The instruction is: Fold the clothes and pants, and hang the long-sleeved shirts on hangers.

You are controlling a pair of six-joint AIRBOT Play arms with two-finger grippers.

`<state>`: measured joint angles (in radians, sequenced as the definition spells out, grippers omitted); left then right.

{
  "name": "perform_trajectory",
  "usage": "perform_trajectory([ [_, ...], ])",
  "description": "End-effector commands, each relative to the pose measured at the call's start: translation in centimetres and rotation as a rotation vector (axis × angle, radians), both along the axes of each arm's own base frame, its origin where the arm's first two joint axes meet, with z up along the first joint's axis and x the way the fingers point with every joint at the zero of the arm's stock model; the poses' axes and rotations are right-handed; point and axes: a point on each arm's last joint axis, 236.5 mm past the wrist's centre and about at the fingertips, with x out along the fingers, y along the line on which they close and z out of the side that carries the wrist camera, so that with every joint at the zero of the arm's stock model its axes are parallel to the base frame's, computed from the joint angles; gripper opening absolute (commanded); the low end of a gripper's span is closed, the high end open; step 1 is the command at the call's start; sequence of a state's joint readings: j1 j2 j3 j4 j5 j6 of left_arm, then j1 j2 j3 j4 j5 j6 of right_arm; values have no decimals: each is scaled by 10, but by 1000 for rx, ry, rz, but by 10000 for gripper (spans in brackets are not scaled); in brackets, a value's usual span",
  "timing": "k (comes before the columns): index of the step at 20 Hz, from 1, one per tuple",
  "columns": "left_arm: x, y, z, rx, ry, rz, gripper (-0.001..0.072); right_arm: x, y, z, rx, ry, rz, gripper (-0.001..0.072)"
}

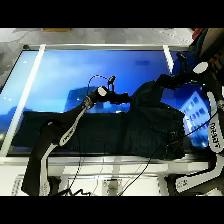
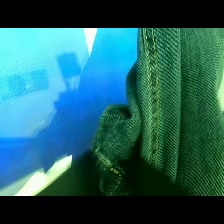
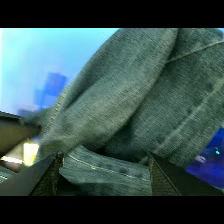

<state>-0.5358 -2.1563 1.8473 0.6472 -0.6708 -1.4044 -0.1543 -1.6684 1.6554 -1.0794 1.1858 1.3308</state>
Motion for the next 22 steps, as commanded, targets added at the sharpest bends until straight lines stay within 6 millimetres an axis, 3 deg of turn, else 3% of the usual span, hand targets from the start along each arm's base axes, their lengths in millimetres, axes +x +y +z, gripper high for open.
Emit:
perform_trajectory([
  [1, 20, -3, 8, -16, -70, 71, 27, -4, -14, -5, -71, 14, 4, 588],
  [4, 46, 11, 40, -18, -187, 87, 25, -14, -32, -6, -164, 36, 14, 588],
  [7, 73, 44, 107, 44, -408, 59, 24, -18, -57, 11, -290, 2, 3, 588],
  [12, 95, 134, 239, 316, -801, 74, 25, -28, -100, 44, -477, -44, -36, 588],
  [15, 99, 194, 297, 567, -999, 91, 26, -42, -134, 46, -466, -4, -120, 588],
  [18, 103, 244, 331, 782, -1107, 111, 27, -67, -172, 39, -452, 77, -195, 588],
  [22, 108, 299, 351, 904, -1124, 169, 26, -94, -215, 34, -427, 144, -291, 587],
])
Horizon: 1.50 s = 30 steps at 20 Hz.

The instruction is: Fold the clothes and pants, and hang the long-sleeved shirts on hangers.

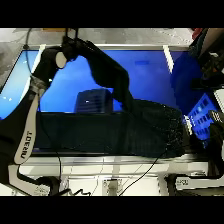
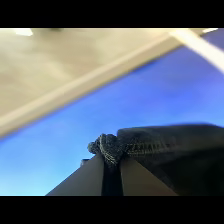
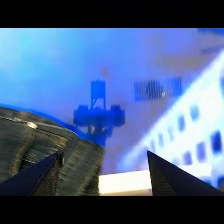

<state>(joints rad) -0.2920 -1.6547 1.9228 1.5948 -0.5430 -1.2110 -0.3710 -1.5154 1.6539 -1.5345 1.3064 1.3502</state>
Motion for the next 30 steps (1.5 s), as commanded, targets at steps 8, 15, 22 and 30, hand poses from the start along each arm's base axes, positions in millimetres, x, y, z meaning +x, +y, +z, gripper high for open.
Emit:
perform_trajectory([
  [8, -24, 165, -69, 115, 367, 278, 22, -80, -48, -71, 175, 178, -181, 145],
  [15, -82, 221, -121, 176, 663, 100, 22, -96, 23, -113, 437, 204, 52, 38],
  [22, -126, 258, -171, 135, 864, 50, 24, -120, 81, -149, 711, 145, 112, 218],
  [30, -124, 258, -201, 118, 917, 45, 25, -111, 20, -180, 537, 156, -269, 706],
])
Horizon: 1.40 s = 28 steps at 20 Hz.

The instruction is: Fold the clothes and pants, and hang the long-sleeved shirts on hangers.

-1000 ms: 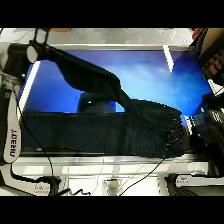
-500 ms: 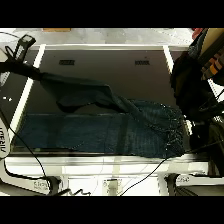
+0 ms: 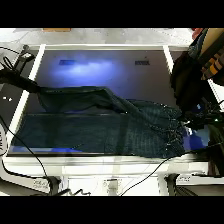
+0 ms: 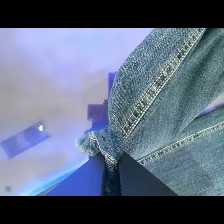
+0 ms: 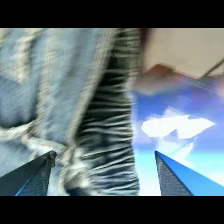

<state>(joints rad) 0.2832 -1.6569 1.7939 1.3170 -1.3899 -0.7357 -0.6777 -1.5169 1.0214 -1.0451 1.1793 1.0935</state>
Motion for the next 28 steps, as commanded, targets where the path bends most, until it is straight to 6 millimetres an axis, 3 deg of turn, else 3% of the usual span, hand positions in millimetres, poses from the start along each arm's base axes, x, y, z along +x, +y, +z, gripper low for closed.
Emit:
perform_trajectory([
  [1, -1, 0, -11, -8, 26, -2, 25, 4, -22, -10, -71, 18, -101, 703],
  [4, 0, -1, -15, -10, 32, -5, 25, 13, -9, -10, 5, -2, -129, 681],
  [5, 0, -1, -16, -11, 35, -5, 25, 9, 1, -13, 50, 18, -108, 636],
  [7, 0, -1, -19, -13, 43, -5, 25, -2, 24, -18, 159, 70, -55, 613],
  [9, 0, -3, -21, -15, 49, -9, 25, -7, 51, -15, 300, 85, -8, 547],
  [10, 0, -4, -21, -15, 50, -13, 25, -5, 60, -12, 353, 69, 11, 546],
  [12, 1, -8, -22, -15, 51, -20, 26, 7, 62, -10, 382, 26, -9, 547],
  [15, 5, -8, -28, -14, 50, -21, 26, 43, 44, -10, 339, -86, -139, 547],
  [16, 12, -6, -26, -7, 19, -11, 26, 56, 39, -7, 340, -126, -187, 494],
  [17, 23, -4, -21, 4, -31, -2, 26, 65, 39, -3, 347, -153, -215, 273],
  [18, 35, -4, -14, 19, -89, 5, 26, 71, 40, -2, 350, -166, -225, 61],
  [19, 47, -4, -4, 34, -151, 11, 26, 73, 45, -1, 351, -168, -217, 40],
  [21, 75, -3, 36, 75, -335, 33, 25, 75, 54, 1, 340, -186, -168, 39],
  [23, 94, -1, 100, 102, -559, 72, 25, 81, 56, 13, 326, -249, -127, 38],
  [25, 92, 1, 161, 99, -721, 130, 25, 87, 51, 28, 292, -302, -125, 38],
  [26, 85, 5, 179, 107, -751, 137, 25, 88, 47, 34, 265, -317, -120, 38],
  [28, 66, 13, 179, 108, -701, 143, 23, 87, 43, 43, 224, -338, -106, 39],
])
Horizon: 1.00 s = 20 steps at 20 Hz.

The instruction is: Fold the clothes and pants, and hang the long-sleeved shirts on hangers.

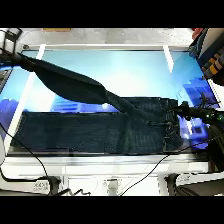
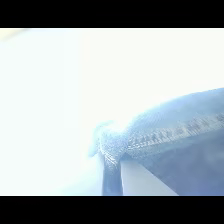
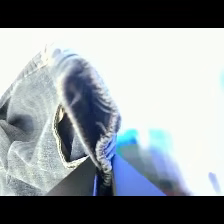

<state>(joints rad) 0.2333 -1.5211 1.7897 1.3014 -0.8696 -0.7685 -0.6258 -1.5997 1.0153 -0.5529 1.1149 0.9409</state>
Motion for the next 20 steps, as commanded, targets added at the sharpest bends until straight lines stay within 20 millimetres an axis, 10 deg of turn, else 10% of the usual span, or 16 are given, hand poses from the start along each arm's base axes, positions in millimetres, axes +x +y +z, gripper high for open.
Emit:
perform_trajectory([
  [1, -22, 16, 21, -18, -10, 45, 22, 4, -7, 17, -77, -52, 5, 39],
  [6, -115, 79, -140, -192, 412, 237, 22, -4, -12, 8, -125, -25, 33, 39],
  [10, -190, 86, -239, -287, 657, 290, 24, -10, -13, 3, -147, -4, 51, 39],
  [16, -190, 108, -268, -260, 638, 312, 26, -35, -18, -16, -212, 96, 123, 39],
  [20, -105, 121, -207, -328, 249, 393, 26, -33, -27, -13, -255, 88, 107, 38],
])
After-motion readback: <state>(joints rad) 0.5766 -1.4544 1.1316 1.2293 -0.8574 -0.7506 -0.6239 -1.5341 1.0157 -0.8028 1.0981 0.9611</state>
